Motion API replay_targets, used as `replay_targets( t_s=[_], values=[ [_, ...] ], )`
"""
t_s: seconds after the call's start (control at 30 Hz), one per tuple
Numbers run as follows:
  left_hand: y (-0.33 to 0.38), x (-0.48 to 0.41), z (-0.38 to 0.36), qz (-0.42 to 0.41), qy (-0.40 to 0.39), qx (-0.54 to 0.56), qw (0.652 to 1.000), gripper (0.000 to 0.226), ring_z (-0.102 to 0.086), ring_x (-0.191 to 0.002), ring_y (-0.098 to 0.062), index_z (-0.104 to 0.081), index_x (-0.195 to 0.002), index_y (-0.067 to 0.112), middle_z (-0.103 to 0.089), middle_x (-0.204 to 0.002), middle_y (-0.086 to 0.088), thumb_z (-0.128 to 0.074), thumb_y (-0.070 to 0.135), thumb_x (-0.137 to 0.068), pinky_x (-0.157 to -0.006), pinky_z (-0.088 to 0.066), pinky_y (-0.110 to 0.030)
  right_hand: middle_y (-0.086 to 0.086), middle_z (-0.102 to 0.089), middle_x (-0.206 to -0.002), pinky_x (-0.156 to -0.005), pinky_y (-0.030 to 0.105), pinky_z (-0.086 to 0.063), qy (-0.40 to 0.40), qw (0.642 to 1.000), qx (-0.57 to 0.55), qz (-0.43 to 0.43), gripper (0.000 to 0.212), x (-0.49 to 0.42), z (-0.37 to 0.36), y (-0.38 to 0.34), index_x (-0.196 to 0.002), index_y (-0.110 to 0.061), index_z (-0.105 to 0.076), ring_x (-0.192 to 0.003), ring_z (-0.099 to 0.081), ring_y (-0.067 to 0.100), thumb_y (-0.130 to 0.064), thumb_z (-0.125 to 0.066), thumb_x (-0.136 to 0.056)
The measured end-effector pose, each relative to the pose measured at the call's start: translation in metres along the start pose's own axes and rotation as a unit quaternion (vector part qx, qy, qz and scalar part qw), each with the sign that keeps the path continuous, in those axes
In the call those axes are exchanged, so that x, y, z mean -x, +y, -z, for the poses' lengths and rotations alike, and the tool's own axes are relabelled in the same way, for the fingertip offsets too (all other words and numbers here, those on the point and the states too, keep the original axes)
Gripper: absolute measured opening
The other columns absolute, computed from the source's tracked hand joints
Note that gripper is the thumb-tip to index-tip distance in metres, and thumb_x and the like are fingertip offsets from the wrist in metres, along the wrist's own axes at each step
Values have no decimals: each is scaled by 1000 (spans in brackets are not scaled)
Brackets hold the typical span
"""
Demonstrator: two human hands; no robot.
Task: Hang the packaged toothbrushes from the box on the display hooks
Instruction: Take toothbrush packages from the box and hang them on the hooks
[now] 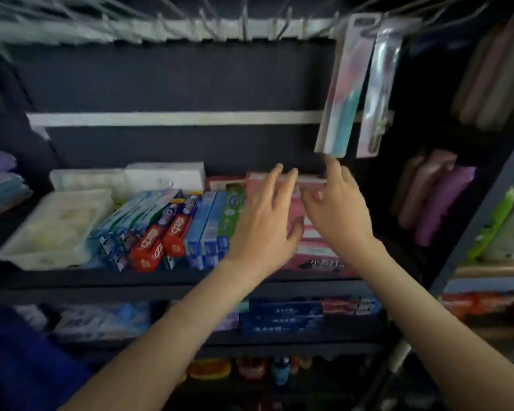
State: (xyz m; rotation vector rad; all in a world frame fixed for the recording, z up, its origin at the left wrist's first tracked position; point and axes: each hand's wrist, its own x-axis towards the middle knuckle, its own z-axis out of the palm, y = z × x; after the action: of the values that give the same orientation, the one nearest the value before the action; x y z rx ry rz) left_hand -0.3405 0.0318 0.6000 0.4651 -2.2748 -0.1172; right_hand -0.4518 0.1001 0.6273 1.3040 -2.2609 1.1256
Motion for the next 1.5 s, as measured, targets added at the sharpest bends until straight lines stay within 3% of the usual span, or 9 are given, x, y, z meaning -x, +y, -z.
replay_targets(
  t_s=[0.27,0.37,0.5,0.7,0.83,0.97,1.03,1.2,1.5],
  values=[
    [-107,288,-2,167,-170,37,970,49,-44,-121,-13,-52,-132,5,-58,-130,-9,-43,32,-92,-103,-32,-21,9,-60,-114,-73,31,-47,-236,970,-50,-19,51,215,-143,-28,-133,-8,-50,-101,-61,27,-24,-68,-87],
    [-148,381,-2,249,-256,33,934,43,-54,-110,-15,-56,-128,8,-60,-125,-7,-44,30,-93,-85,-49,-25,10,-60,-115,-69,35,-52,-338,938,-46,-53,54,288,-201,-23,-134,-11,-49,-99,-63,30,-20,-70,-85],
    [-188,481,-13,350,-389,19,852,44,-55,-108,-14,-40,-143,22,-46,-140,4,-46,29,-99,-78,-38,-17,6,-46,-139,-82,31,-49,-474,874,2,-108,57,373,-270,-5,-146,-16,-33,-116,-55,24,-28,-56,-95],
    [-218,579,-79,415,-490,8,767,52,-46,-123,-15,-26,-148,21,-34,-147,2,-44,26,-99,-93,-39,-23,7,-29,-152,-101,34,-38,-618,767,75,-158,59,475,-365,49,-151,-19,-15,-135,-36,26,-27,-44,-100],
    [-232,626,-137,402,-525,-11,750,55,-35,-134,-18,-20,-150,16,-30,-150,-3,-41,28,-100,-106,-34,-31,8,-21,-156,-114,37,-25,-646,745,137,-94,69,523,-430,96,-153,-14,-5,-143,-21,25,-20,-46,-98],
    [-241,661,-189,399,-528,-14,749,53,-40,-130,-19,-24,-147,18,-34,-146,-3,-45,28,-99,-99,-38,-30,11,5,-161,-118,43,3,-640,719,268,38,79,541,-486,136,-152,-9,9,-148,6,26,-9,-45,-94],
    [-243,674,-210,403,-529,-3,747,53,-41,-128,-20,-27,-145,18,-35,-144,-3,-48,26,-98,-97,-40,-30,15,3,-160,-113,49,11,-621,704,324,115,83,550,-506,155,-152,-7,5,-147,6,32,-11,-51,-90],
    [-241,690,-241,393,-540,9,744,57,-38,-133,-23,-27,-147,14,-36,-146,-7,-51,22,-96,-106,-40,-37,13,-45,-140,-113,53,-14,-542,711,397,208,103,563,-528,177,-136,-12,-23,-132,-23,34,-25,-84,-54],
    [-227,675,-249,374,-509,20,775,61,-34,-137,-21,-22,-149,10,-31,-150,-9,-51,21,-97,-110,-32,-32,9,-48,-136,-113,53,-23,-534,743,344,211,95,549,-520,180,-135,-12,-33,-133,-36,27,-13,-84,-55]
  ],
)
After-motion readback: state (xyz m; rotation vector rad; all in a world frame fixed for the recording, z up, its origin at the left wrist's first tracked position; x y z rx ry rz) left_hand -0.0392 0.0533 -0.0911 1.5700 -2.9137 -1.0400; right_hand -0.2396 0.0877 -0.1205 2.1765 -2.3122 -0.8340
